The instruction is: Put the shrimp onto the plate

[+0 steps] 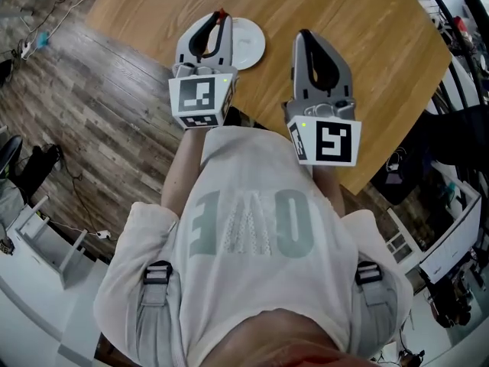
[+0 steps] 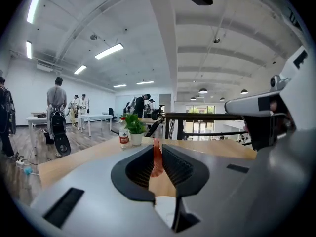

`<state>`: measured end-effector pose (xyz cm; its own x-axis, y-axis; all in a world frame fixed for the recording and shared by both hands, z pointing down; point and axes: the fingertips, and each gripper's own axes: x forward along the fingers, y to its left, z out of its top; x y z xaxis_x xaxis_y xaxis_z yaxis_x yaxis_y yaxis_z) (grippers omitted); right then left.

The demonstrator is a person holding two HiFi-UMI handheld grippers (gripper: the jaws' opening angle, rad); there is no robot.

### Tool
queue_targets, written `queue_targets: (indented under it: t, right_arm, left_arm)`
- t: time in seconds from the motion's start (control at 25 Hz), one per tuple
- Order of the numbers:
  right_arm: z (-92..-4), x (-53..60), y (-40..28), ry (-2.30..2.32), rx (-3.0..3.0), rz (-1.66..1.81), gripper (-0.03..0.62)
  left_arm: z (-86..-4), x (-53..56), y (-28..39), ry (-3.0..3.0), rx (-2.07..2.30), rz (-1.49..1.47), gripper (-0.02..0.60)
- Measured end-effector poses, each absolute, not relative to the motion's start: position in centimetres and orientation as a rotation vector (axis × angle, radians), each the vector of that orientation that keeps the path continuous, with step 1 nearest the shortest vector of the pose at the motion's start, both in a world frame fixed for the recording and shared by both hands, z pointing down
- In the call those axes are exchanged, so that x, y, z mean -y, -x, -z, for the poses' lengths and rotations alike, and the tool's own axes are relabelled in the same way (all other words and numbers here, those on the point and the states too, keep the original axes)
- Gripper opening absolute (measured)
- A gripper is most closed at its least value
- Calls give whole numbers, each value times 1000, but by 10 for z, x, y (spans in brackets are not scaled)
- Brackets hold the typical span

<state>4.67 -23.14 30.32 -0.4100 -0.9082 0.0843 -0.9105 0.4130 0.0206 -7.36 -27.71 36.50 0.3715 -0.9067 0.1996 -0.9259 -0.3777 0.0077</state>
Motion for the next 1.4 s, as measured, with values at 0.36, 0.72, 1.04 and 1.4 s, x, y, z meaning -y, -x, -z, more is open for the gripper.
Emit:
queue_targets:
  t: [0.36,0.72,1.04,1.4]
  right_arm:
    - [-304,237,-45,-1661,2567,-69,20]
    - [-313,239,-37,-1627,2550,-73,20]
    - [-315,238,-37,-1618,2545,-76,20]
    - [-315,235,-38,-1620,2542,-78,20]
  left_arm:
    - [-451,283,67,-2359,1531,-451,57]
    - [-524,269,57,-2246,1363,-668,57]
    - [-551,267,55,-2192,1289,-769,57]
    - [-568,259,52,-2159,1238,-821,57]
